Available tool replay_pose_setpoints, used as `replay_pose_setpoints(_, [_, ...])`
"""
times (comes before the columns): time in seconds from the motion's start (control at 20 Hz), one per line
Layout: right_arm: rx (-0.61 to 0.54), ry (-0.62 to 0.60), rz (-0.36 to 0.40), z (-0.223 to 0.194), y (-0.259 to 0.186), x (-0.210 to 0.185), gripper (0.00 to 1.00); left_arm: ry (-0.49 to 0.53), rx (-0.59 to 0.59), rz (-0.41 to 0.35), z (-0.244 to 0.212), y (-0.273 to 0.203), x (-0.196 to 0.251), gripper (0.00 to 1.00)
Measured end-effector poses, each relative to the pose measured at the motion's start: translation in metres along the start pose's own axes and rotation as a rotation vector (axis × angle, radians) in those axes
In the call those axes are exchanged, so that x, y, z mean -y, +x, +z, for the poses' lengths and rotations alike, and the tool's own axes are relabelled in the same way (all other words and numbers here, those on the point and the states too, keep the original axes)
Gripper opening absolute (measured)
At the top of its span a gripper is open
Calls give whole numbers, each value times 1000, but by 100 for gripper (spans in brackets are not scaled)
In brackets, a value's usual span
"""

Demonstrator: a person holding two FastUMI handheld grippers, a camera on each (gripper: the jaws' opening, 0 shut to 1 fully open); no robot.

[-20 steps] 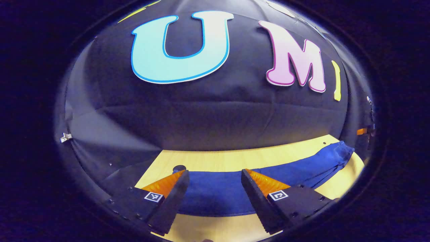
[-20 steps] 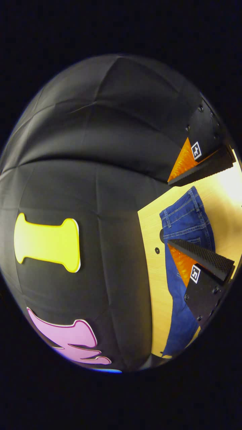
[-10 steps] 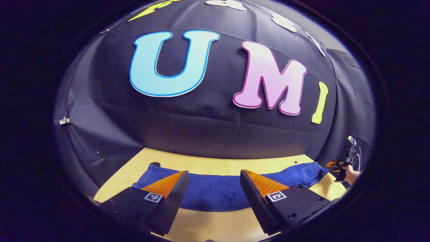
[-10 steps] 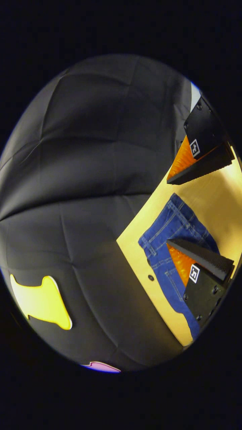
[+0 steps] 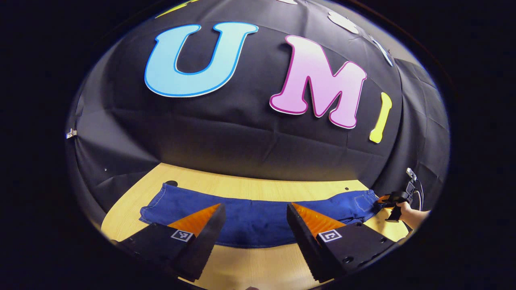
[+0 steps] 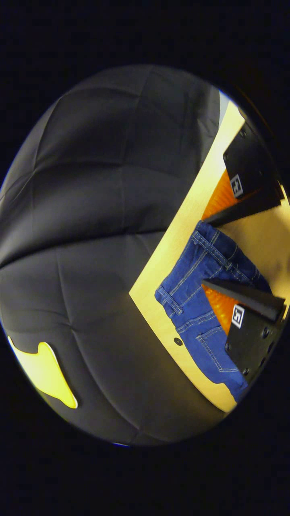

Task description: Grasp the waist and the cuffs of the jeans and fold them to make the two legs overlap; first hold the waist and fold one-third of the jeans toward the cuffs, then hold the cuffs and fold the remaining one-third in the same direction to finish folding.

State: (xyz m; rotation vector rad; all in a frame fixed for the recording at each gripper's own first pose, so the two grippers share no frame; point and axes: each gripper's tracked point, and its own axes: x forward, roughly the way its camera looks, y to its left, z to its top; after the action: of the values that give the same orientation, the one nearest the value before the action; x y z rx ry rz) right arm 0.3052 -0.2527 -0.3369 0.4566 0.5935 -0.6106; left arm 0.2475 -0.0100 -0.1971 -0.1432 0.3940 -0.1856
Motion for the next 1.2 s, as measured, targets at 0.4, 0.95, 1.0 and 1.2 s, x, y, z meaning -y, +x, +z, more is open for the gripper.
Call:
replay_pose_setpoints(0.4, [16, 16, 126, 2, -1, -7, 16, -53, -50, -20, -24, 10, 8, 96])
replay_pose_setpoints(0.95, [379, -210, 465, 80, -198, -82, 5, -81, -48, -3, -38, 6, 2, 97])
replay_pose_setpoints(1.0, [396, -258, 497, 75, -215, -90, 4, -83, -51, -15, -39, 5, 3, 97])
replay_pose_setpoints(1.2, [467, -415, 629, 52, -290, -122, 4, -92, -23, -19, -34, -3, -6, 97])
